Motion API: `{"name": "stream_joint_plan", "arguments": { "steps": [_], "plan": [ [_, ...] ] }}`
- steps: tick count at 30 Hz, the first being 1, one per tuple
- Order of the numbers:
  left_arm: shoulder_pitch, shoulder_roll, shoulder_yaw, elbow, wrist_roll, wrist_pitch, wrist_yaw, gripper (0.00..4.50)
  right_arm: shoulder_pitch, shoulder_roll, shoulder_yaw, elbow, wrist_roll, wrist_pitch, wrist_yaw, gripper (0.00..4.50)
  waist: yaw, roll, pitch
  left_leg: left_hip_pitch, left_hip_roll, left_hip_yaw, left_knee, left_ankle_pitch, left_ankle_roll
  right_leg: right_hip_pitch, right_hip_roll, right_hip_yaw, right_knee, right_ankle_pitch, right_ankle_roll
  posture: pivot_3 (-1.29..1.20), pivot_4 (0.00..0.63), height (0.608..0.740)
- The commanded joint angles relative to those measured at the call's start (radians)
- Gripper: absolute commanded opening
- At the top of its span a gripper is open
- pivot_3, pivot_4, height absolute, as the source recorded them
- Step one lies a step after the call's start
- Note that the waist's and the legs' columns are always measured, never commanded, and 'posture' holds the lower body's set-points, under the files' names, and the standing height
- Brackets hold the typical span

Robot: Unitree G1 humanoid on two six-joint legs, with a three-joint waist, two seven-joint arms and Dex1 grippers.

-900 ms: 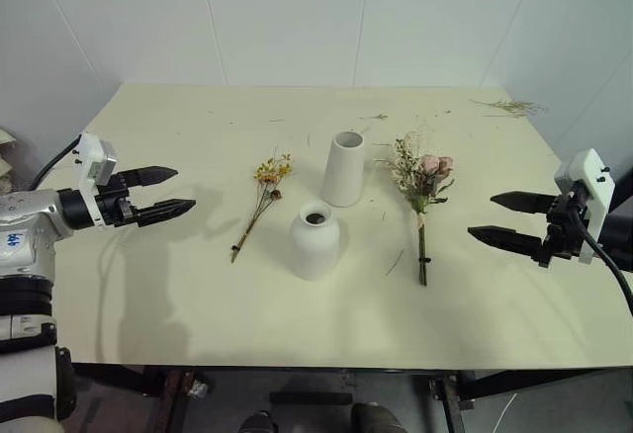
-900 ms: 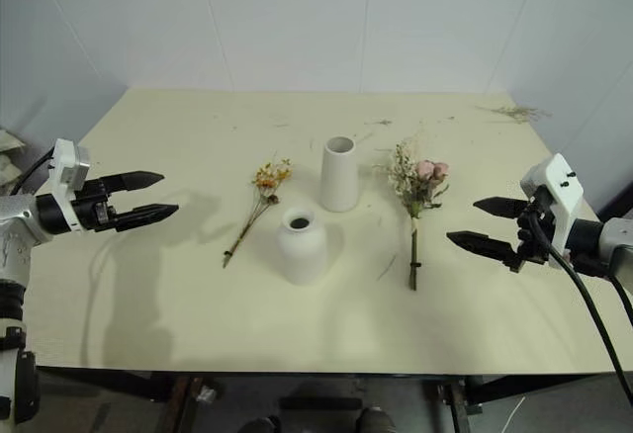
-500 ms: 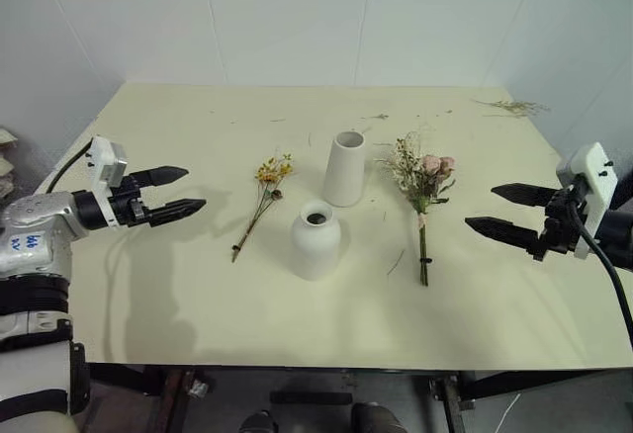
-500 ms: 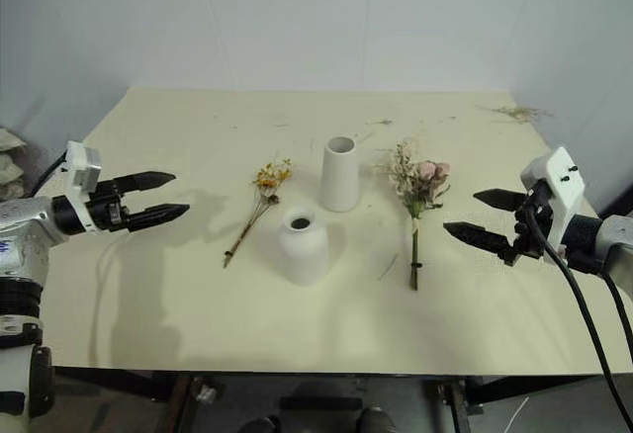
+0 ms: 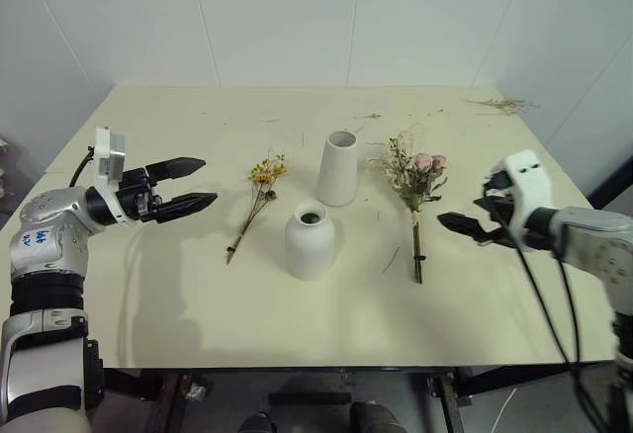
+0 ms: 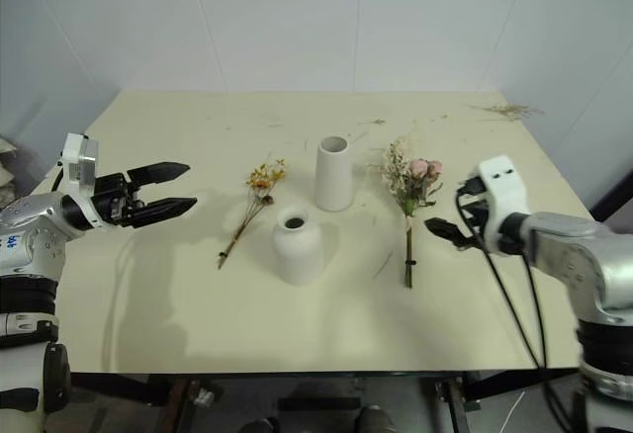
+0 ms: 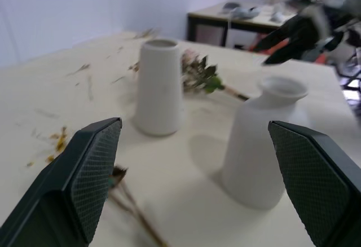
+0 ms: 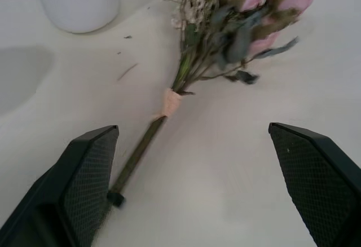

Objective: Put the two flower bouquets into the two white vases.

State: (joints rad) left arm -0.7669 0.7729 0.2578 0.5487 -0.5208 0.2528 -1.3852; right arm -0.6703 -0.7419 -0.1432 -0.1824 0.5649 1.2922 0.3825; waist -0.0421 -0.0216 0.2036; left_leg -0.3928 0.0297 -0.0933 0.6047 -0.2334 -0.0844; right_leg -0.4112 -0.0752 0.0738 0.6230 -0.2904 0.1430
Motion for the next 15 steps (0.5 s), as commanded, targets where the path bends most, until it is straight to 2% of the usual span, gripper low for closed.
{"name": "stream_joint_plan", "arguments": {
  "steps": [1,6,15],
  "plan": [
    [0.017,0.008,0.022,-0.066,-0.04,0.037,-0.012,4.43,-0.092,0.042,0.021,0.091,-0.054,0.021,-0.053,4.5,0.001,0.0,0.0,0.0,0.0,0.0,0.0,0.0,0.0,0.0,0.0,0.0,0.0,0.0,0.0,0.0,0.15,0.74],
    [0.039,0.008,0.026,-0.099,-0.042,0.063,-0.004,4.43,-0.13,0.083,0.091,0.178,-0.113,-0.006,-0.053,4.5,0.009,0.0,0.0,-0.003,0.0,0.0,-0.001,-0.001,0.002,-0.002,0.0,0.0,-0.001,0.0,0.0,0.0,0.15,0.74],
    [0.083,0.036,0.07,-0.151,-0.039,0.048,0.036,4.43,-0.214,0.169,0.165,0.438,-0.242,-0.195,-0.038,4.5,0.001,0.0,0.0,-0.005,0.0,0.0,0.0,-0.001,0.002,-0.004,0.0,0.0,-0.001,0.0,0.001,0.0,0.15,0.74]
  ]
}}
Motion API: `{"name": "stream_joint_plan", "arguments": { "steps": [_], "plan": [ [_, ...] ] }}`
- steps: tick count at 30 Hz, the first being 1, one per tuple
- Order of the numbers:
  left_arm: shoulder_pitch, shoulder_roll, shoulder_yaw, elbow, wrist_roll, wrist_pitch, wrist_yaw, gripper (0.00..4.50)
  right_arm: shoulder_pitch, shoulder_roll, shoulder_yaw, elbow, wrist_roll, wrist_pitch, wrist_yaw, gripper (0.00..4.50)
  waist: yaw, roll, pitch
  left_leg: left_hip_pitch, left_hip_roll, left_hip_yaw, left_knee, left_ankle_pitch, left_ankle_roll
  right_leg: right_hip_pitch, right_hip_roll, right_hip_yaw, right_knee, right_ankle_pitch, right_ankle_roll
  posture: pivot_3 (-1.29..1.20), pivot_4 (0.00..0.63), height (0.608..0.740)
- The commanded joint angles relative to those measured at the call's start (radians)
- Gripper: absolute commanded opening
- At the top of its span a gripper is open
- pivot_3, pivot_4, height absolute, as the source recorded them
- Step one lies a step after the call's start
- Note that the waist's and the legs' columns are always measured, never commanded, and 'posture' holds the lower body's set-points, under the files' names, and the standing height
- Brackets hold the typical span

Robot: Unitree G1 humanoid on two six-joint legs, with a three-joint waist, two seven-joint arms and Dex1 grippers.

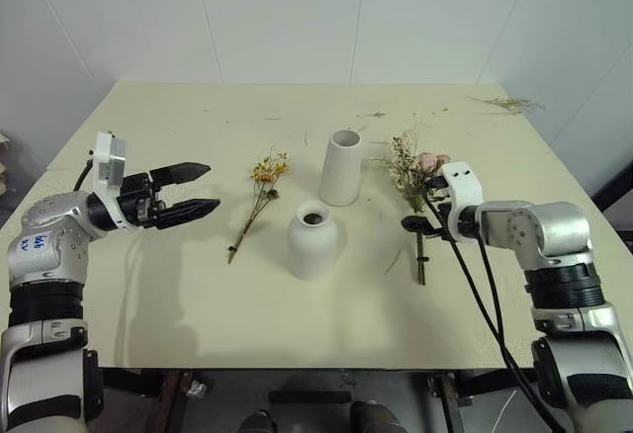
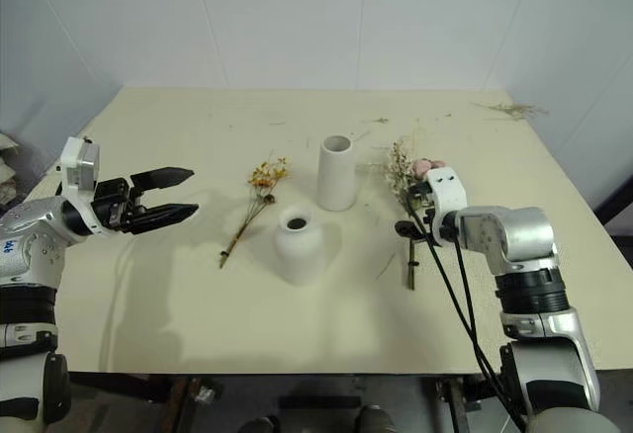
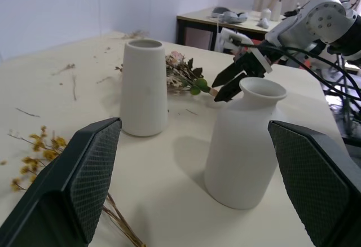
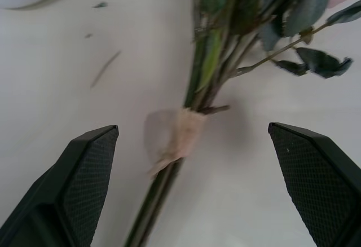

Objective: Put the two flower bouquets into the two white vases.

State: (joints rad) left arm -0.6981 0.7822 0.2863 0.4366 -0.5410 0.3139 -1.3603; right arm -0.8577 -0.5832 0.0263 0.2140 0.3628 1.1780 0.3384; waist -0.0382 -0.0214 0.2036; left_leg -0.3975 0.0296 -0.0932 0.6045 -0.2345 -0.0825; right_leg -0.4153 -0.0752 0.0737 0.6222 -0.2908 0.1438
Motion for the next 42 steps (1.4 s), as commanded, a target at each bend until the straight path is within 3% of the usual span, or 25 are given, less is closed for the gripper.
{"name": "stream_joint_plan", "arguments": {
  "steps": [1,2,5,15,17,24,27,34,42],
  "plan": [
    [0.021,0.027,0.044,-0.044,-0.02,-0.014,0.015,4.43,-0.032,0.017,-0.003,0.064,-0.05,-0.098,0.006,4.5,-0.003,0.0,0.0,0.0,0.0,0.0,0.0,0.0,0.0,0.0,0.0,0.0,0.0,0.0,0.0,0.0,0.15,0.74],
    [0.027,0.026,0.048,-0.053,-0.022,-0.013,0.022,4.43,-0.037,0.022,0.0,0.084,-0.064,-0.113,0.002,4.5,-0.005,0.0,0.0,0.0,0.0,0.0,0.0,0.0,0.0,0.0,0.0,0.0,0.0,0.0,0.0,0.0,0.15,0.74],
    [0.037,0.025,0.055,-0.074,-0.027,-0.005,0.035,4.5,-0.047,0.027,0.007,0.11,-0.089,-0.125,0.007,3.91,-0.009,0.0,0.0,0.0,0.0,0.0,0.0,0.0,0.0,0.0,0.0,0.0,0.0,0.0,0.0,0.0,0.15,0.74],
    [0.039,0.026,0.056,-0.08,-0.028,-0.005,0.059,4.5,-0.057,0.036,-0.043,0.024,-0.104,-0.112,-0.008,0.5,-0.016,0.0,0.0,-0.001,0.0,0.0,0.0,0.0,0.0,0.0,0.0,0.0,0.0,0.0,0.0,0.0,0.15,0.74],
    [0.031,0.025,0.05,-0.07,-0.024,-0.008,0.058,4.5,-0.062,0.028,-0.067,-0.004,-0.11,-0.121,-0.023,0.06,-0.017,0.0,0.0,-0.001,0.0,0.0,0.0,0.0,0.0,0.0,0.0,0.0,0.0,0.0,0.0,0.0,0.15,0.74],
    [0.016,0.019,0.036,-0.048,-0.015,-0.019,0.048,4.5,-0.106,0.007,-0.151,-0.063,-0.133,-0.195,-0.071,0.07,-0.017,0.0,0.0,-0.001,0.0,0.0,0.0,0.0,0.0,-0.001,0.0,0.0,0.0,0.0,0.0,0.0,0.15,0.74],
    [-0.001,0.008,0.021,-0.044,-0.016,-0.013,0.044,4.5,-0.159,0.009,-0.184,-0.065,-0.149,-0.313,-0.09,0.07,-0.017,0.001,0.0,-0.001,0.0,0.0,-0.001,0.0,0.0,-0.001,0.0,0.0,0.0,0.0,0.0,0.0,0.15,0.74],
    [-0.069,-0.021,-0.013,0.023,0.001,-0.044,0.031,4.5,-0.404,0.105,-0.218,0.259,-0.189,-0.828,-0.13,0.07,-0.025,0.002,0.001,-0.002,0.0,0.0,-0.001,0.0,0.0,-0.003,0.0,0.0,0.001,0.0,0.0,0.0,0.15,0.74],
    [-0.073,-0.043,-0.022,0.033,-0.005,-0.057,0.032,4.5,-0.534,0.254,-0.192,0.587,-0.189,-1.306,-0.009,0.07,-0.046,0.002,0.001,-0.003,0.0,0.0,-0.005,0.001,-0.001,-0.004,0.0,0.0,0.002,0.0,0.0,0.0,0.15,0.74]
  ]
}}
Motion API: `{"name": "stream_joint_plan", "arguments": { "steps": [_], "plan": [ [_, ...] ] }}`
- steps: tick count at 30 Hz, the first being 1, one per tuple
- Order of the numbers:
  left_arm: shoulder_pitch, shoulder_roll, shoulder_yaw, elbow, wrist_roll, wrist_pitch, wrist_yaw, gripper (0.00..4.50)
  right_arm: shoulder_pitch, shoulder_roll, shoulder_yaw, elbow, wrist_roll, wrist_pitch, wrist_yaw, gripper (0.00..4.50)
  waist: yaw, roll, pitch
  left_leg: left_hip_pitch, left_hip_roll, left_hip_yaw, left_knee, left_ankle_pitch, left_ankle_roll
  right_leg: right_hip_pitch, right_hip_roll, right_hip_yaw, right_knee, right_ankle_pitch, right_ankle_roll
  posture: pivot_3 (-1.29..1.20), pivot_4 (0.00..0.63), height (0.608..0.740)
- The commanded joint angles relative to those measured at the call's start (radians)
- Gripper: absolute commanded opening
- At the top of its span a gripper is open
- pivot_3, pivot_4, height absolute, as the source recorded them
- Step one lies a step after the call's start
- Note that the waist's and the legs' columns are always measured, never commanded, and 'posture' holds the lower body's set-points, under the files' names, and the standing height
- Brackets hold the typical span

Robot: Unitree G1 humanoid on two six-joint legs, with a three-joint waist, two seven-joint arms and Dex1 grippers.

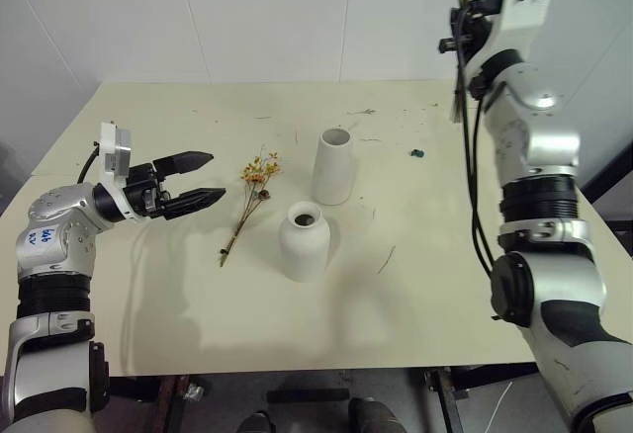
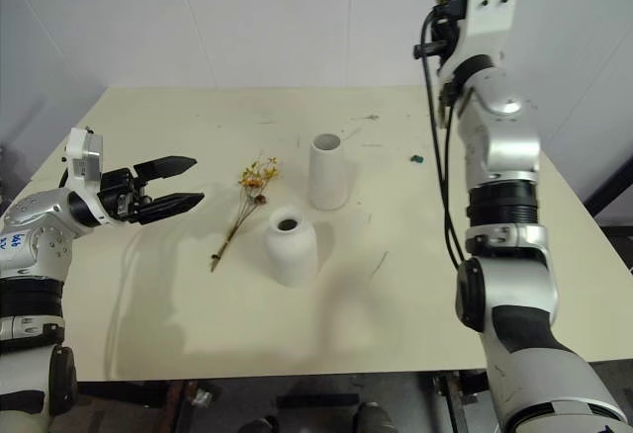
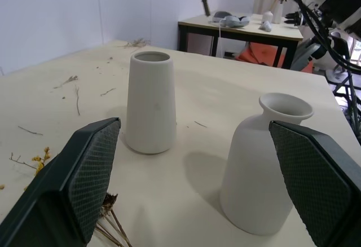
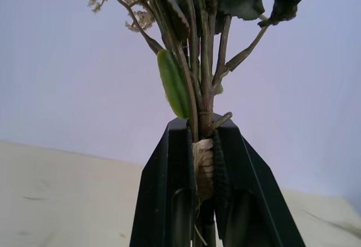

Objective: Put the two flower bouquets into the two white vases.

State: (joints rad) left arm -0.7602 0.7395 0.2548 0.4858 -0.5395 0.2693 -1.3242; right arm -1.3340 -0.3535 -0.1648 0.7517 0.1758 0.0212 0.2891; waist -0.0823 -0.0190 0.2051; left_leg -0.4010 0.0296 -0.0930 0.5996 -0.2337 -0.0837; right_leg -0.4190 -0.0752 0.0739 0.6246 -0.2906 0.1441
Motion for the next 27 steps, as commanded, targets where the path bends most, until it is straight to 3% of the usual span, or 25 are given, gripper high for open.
{"name": "stream_joint_plan", "arguments": {
  "steps": [1,11,27],
  "plan": [
    [-0.007,-0.004,0.01,-0.023,-0.011,-0.01,-0.004,4.5,-0.067,0.05,-0.006,0.08,0.008,-0.208,0.058,0.07,-0.003,0.0,0.0,0.0,0.0,0.0,-0.001,0.0,0.0,0.0,0.0,0.0,0.0,0.0,0.0,0.0,0.15,0.74],
    [0.036,-0.02,0.026,-0.096,-0.027,0.022,0.029,4.5,-0.167,0.21,-0.08,0.306,0.082,-0.484,0.1,0.07,-0.009,0.001,0.0,0.0,0.0,0.0,-0.003,0.006,-0.009,-0.002,0.0,0.0,0.002,0.0,0.0,0.0,0.15,0.74],
    [0.065,-0.016,0.035,-0.138,-0.033,0.037,0.062,4.5,-0.176,0.368,-0.125,0.449,0.092,-0.552,0.104,0.07,-0.018,0.001,0.0,0.0,0.0,-0.001,-0.004,0.007,-0.01,-0.003,0.0,0.0,0.004,0.0,0.0,0.0,0.15,0.74]
  ]
}}
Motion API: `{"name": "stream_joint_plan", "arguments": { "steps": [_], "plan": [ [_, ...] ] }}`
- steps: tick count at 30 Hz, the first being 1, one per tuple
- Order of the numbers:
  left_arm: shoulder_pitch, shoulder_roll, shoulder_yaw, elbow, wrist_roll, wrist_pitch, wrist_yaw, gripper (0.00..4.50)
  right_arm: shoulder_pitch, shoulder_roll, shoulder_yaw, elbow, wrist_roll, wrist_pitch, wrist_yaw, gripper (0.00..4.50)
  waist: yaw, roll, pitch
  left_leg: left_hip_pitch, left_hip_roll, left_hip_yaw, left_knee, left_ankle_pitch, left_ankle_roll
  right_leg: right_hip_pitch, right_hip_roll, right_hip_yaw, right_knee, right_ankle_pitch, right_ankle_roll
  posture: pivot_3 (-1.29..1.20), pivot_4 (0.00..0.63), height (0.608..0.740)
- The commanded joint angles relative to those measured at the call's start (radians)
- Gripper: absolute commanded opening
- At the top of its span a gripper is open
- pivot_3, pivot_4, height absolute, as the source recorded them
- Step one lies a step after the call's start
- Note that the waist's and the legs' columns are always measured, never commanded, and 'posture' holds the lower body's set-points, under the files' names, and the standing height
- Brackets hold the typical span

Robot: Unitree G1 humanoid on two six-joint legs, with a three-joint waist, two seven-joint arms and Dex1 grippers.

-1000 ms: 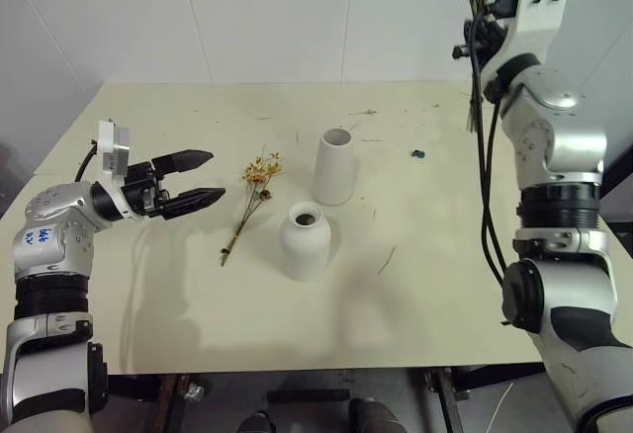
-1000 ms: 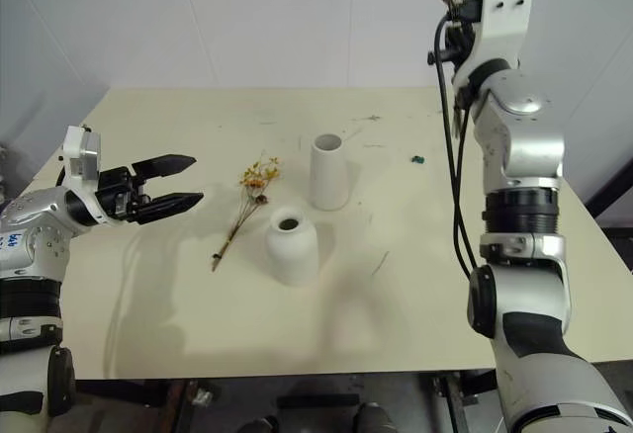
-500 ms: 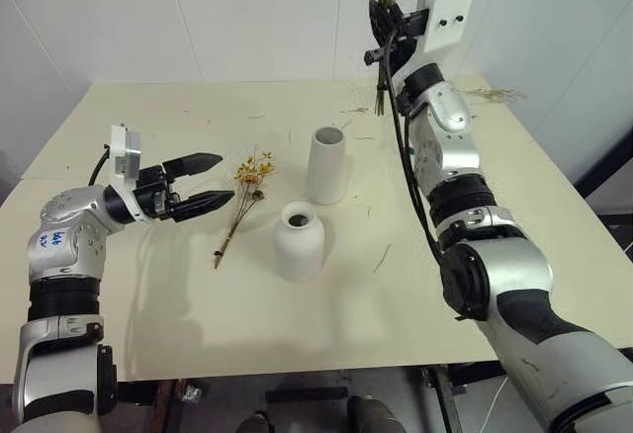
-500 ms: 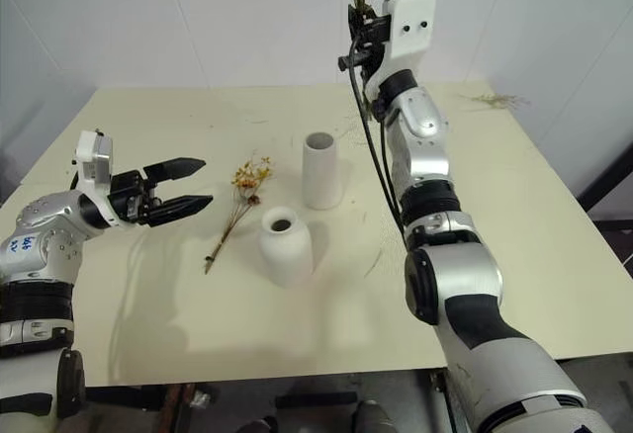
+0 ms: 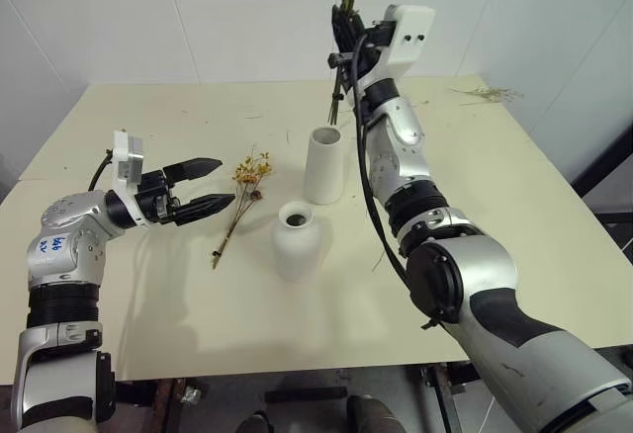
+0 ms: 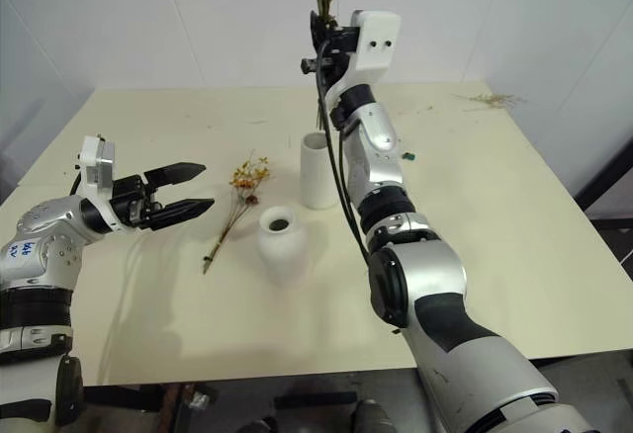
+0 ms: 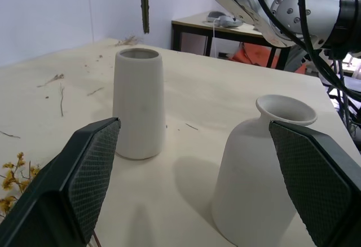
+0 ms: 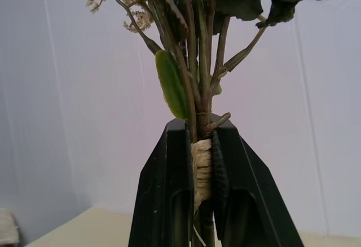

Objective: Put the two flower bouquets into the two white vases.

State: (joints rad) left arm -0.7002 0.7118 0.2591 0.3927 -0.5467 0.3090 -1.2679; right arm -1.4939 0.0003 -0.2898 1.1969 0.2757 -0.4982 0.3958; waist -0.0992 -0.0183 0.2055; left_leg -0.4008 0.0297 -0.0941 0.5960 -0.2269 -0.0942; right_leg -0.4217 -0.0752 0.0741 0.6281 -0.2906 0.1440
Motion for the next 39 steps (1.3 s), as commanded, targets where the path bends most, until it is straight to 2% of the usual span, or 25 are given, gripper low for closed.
{"name": "stream_joint_plan", "arguments": {
  "steps": [1,17,30,39],
  "plan": [
    [0.007,0.012,0.032,-0.051,-0.027,-0.001,0.009,4.5,-0.011,0.018,0.006,0.014,-0.018,-0.035,-0.009,0.07,-0.002,0.0,0.0,0.0,0.0,0.0,0.0,0.0,0.0,0.0,0.0,0.0,0.0,0.0,0.0,0.0,0.15,0.74],
    [0.02,0.014,0.042,-0.096,-0.036,0.013,0.047,4.5,0.0,0.009,0.004,0.085,-0.082,-0.015,-0.055,0.07,-0.013,0.0,0.0,0.0,0.0,0.0,0.0,0.0,-0.001,0.0,0.0,0.0,0.001,0.0,0.0,0.0,0.15,0.74],
    [0.053,0.02,0.055,-0.144,-0.05,0.037,0.071,4.5,0.049,0.042,0.006,0.097,-0.1,0.012,-0.059,0.07,-0.013,0.0,0.0,0.0,0.0,0.0,0.0,0.001,-0.001,0.0,0.0,0.0,0.001,0.0,0.0,0.0,0.15,0.74],
    [0.065,0.028,0.063,-0.162,-0.058,0.039,0.085,4.5,0.027,0.046,0.002,0.098,-0.103,0.019,-0.068,0.07,-0.013,0.0,0.0,0.0,0.0,0.0,0.0,0.001,-0.001,0.0,0.0,0.0,0.001,0.0,0.0,0.0,0.15,0.74]
  ]
}}
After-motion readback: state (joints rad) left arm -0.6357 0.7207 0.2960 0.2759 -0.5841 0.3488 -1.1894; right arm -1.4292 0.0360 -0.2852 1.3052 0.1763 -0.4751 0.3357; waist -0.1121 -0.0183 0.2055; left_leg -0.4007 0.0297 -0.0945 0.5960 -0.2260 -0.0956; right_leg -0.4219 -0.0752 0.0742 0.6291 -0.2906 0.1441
